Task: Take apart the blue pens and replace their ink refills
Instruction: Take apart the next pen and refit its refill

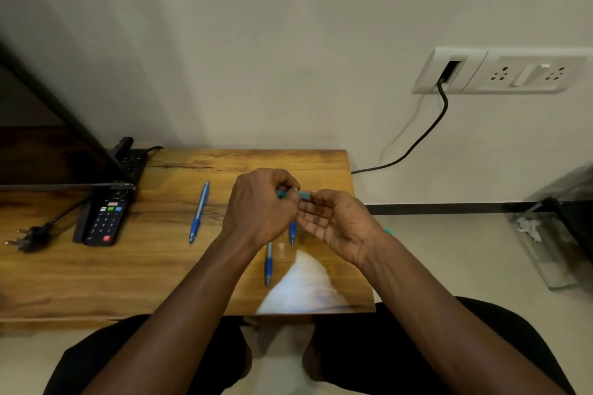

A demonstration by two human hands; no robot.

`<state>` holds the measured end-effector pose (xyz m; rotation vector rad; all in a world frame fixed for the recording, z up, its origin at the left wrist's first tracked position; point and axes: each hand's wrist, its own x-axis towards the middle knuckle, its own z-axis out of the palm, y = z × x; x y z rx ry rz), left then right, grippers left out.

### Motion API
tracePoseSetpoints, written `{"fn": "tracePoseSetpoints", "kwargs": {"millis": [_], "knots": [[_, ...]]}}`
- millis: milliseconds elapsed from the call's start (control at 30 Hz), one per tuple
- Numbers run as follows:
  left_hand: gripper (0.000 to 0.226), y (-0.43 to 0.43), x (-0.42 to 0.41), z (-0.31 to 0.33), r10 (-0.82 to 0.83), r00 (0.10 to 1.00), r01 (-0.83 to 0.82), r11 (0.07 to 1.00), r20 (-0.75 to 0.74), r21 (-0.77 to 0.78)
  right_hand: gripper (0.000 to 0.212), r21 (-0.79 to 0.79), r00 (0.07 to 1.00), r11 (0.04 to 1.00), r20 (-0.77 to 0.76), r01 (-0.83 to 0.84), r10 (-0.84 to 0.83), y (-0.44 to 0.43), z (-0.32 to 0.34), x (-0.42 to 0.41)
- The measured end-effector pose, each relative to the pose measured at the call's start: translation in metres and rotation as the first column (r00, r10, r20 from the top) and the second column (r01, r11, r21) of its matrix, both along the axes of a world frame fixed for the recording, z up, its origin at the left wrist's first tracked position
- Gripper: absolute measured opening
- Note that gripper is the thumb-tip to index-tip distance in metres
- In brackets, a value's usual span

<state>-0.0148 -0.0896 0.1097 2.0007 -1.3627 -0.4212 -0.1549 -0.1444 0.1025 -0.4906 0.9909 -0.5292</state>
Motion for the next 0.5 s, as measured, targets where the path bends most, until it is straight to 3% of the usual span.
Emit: {"fn": "tracePoseSetpoints", "kwargs": {"millis": [500], "knots": [[0.016, -0.0004, 0.0046, -0.0051, -0.007, 0.998, 0.005, 0.999, 0.057, 0.038, 0.021, 0.055, 1.0, 0.998, 0.006, -0.013, 0.013, -0.0019, -0.0059, -0.0014]]}}
